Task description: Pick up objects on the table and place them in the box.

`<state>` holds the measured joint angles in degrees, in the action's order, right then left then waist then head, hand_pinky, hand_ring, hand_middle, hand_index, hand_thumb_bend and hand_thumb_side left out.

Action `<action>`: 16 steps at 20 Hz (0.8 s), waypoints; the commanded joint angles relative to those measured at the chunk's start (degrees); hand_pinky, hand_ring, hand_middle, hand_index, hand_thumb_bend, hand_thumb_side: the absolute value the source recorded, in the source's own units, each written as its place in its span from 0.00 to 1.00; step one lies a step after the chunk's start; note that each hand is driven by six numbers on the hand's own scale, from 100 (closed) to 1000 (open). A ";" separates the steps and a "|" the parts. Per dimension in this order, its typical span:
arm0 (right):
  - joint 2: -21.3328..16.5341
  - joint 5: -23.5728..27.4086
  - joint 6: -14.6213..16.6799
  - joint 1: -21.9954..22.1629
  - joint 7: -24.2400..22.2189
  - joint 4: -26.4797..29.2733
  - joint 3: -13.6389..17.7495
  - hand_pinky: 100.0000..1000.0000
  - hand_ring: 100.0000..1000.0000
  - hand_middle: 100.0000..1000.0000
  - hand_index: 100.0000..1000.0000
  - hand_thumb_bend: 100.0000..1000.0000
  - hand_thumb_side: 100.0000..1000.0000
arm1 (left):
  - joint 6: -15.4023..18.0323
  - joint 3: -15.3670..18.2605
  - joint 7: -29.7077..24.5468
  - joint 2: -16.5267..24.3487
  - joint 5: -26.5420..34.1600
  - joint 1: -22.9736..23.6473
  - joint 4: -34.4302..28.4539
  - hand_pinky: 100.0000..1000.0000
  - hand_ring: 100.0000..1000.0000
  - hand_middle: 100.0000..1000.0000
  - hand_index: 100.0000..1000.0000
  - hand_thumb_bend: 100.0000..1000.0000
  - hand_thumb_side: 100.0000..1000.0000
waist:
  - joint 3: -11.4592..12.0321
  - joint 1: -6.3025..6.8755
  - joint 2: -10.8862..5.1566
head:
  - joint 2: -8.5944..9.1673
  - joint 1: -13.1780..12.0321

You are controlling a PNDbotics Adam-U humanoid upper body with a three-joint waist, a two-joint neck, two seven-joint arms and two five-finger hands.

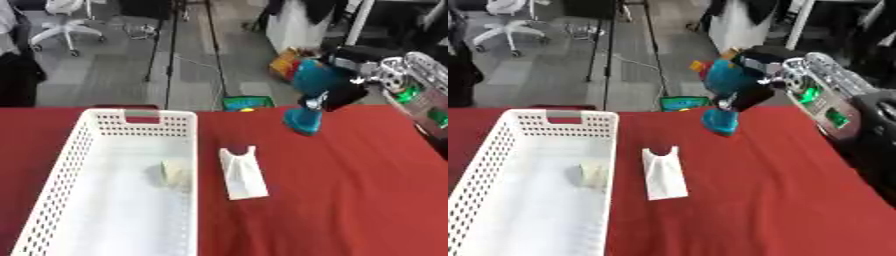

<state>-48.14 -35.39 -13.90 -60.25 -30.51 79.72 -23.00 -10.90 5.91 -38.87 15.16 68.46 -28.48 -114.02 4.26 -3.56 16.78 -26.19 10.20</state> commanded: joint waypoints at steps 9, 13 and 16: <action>2.14 3.55 -2.40 -6.42 -2.25 5.99 -1.01 0.00 0.14 0.13 0.31 0.00 0.46 | -0.65 -0.26 1.15 -0.56 0.29 -0.95 -0.58 0.57 0.44 0.52 0.60 0.00 0.84 | 0.99 -0.48 -2.40 | -0.18 0.25; 4.28 3.43 -2.56 -8.40 -3.01 5.81 -1.78 0.00 0.13 0.13 0.31 0.00 0.46 | -0.85 -0.49 1.45 -1.17 0.43 -1.13 -0.58 0.57 0.44 0.52 0.60 0.00 0.84 | 1.70 -0.60 -2.72 | -0.40 0.63; 6.27 3.19 -2.34 -9.92 -3.63 5.22 -2.49 0.00 0.13 0.13 0.31 0.00 0.46 | -1.02 -0.68 1.71 -1.72 0.51 -1.36 -0.58 0.57 0.44 0.52 0.60 0.00 0.83 | 2.42 -0.69 -2.90 | -0.49 0.89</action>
<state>-41.59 -32.27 -16.31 -68.72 -33.85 84.61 -25.88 -11.90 5.45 -37.44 13.34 68.69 -28.90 -114.01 6.75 -4.51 15.19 -26.42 10.77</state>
